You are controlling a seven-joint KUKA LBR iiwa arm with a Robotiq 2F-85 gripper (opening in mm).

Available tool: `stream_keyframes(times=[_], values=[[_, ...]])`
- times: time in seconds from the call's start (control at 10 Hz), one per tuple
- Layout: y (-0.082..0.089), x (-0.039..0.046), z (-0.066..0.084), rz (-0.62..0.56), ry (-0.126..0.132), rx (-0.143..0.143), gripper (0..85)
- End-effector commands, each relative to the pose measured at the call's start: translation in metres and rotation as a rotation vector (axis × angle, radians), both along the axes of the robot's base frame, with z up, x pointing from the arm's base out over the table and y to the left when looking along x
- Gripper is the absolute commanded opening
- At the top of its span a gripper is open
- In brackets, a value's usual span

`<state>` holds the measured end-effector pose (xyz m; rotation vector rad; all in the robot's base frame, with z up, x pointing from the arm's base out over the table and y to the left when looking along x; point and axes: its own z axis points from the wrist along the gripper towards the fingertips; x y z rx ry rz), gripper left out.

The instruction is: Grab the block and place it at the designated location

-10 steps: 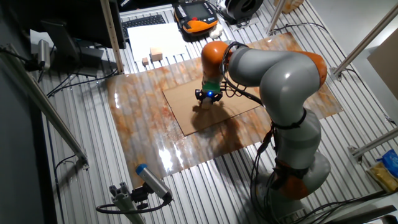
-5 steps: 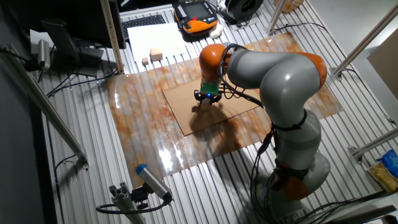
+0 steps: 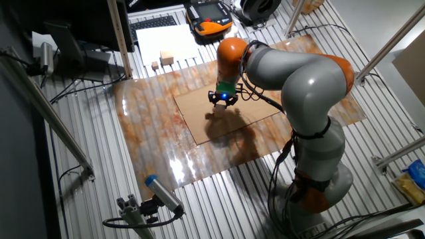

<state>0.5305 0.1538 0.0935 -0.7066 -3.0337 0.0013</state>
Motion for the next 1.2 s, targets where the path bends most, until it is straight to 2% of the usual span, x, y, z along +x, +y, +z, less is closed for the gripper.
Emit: stream_keyframes(times=[0.0, 0.1, 0.2, 0.3, 0.4, 0.5, 0.6, 0.7, 0.8, 0.9, 1.1], values=[[-0.002, -0.0005, 0.003, 0.000, -0.002, -0.008, 51.0], [-0.006, 0.0014, 0.014, 0.028, 0.001, 0.021, 51.0], [-0.013, 0.0044, 0.031, 0.038, 0.030, 0.078, 34.0], [-0.022, 0.0075, 0.047, 0.052, 0.047, 0.127, 34.0], [-0.032, 0.0107, 0.060, 0.115, 0.051, 0.127, 0.0], [-0.041, 0.0132, 0.069, 0.162, 0.045, 0.115, 0.0], [-0.045, 0.0149, 0.075, 0.220, 0.034, 0.053, 0.0], [-0.047, 0.0142, 0.079, 0.307, 0.017, -0.029, 0.0], [-0.048, 0.0118, 0.082, 0.330, 0.018, -0.026, 0.0], [-0.046, 0.0099, 0.083, 0.328, 0.016, -0.010, 0.0], [-0.046, 0.0099, 0.083, 0.328, 0.006, -0.016, 0.0]])
